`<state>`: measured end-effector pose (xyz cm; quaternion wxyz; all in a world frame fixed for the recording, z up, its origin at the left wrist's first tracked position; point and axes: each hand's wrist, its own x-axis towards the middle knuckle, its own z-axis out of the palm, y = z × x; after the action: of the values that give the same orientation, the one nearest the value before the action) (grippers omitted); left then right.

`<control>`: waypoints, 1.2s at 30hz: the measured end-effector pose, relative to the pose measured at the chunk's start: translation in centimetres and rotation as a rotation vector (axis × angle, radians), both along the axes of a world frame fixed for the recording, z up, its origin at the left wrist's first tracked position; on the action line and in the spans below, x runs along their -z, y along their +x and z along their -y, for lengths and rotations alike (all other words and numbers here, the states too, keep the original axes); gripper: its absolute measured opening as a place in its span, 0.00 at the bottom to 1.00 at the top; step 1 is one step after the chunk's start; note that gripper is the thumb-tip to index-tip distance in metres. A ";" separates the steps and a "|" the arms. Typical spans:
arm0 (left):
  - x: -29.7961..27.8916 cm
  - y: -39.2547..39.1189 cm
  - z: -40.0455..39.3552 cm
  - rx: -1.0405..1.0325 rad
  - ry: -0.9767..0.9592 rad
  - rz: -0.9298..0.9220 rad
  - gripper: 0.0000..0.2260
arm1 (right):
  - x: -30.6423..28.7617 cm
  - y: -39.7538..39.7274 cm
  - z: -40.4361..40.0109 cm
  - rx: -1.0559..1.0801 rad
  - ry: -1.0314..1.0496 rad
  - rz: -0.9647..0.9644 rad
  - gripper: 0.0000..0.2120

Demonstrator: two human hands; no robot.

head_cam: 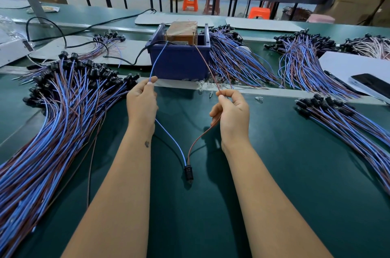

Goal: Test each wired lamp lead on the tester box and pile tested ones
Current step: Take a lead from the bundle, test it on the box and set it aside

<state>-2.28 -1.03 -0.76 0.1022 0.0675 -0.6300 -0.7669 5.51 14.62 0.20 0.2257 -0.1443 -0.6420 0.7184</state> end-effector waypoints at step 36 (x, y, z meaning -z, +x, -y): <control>-0.5 0.4 0.0 0.191 -0.124 0.078 0.16 | -0.1 -0.3 -0.3 0.050 -0.207 -0.059 0.14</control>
<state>-1.89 -1.04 -0.26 0.0082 0.0306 -0.6831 -0.7297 5.19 14.88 0.30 0.2463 -0.1616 -0.5534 0.7791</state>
